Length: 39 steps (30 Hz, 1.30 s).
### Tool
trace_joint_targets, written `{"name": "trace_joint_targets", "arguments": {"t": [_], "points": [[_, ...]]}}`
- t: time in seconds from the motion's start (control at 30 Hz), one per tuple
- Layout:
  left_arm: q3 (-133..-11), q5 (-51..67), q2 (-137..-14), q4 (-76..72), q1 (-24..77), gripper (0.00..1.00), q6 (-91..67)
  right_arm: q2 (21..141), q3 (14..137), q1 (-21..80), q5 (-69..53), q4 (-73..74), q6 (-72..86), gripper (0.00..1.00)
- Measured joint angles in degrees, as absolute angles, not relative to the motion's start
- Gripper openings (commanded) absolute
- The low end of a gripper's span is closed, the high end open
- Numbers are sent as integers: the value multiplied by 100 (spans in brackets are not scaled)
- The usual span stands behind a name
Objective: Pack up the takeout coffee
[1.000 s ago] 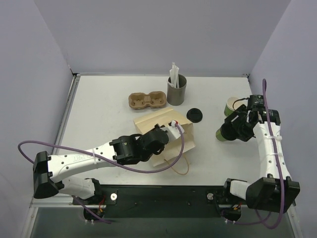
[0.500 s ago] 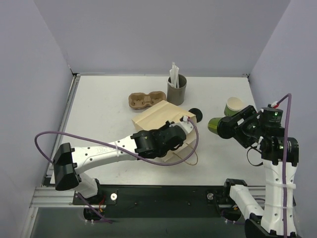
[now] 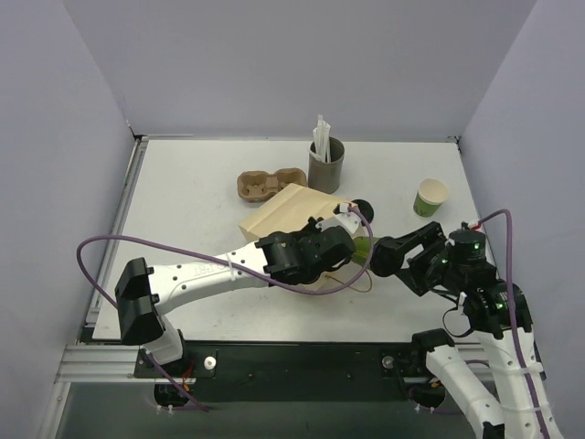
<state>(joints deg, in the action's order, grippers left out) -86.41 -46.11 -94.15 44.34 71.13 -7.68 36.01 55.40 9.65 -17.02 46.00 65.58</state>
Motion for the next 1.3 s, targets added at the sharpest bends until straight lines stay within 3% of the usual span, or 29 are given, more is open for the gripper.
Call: {"name": "trace_joint_targets", "arguments": {"t": [0.57, 0.93, 1.3], "points": [[-8187, -4383, -8871, 4117, 7067, 0, -939, 4530, 4740, 4895, 1308, 2401, 8350, 61], [-6978, -3568, -7618, 2978, 6936, 0, -578, 5096, 4283, 5767, 2154, 1387, 8792, 61], [-6923, -3479, -7579, 2788, 6947, 0, -705, 5588, 4283, 6226, 2484, 1007, 9078, 60]]}}
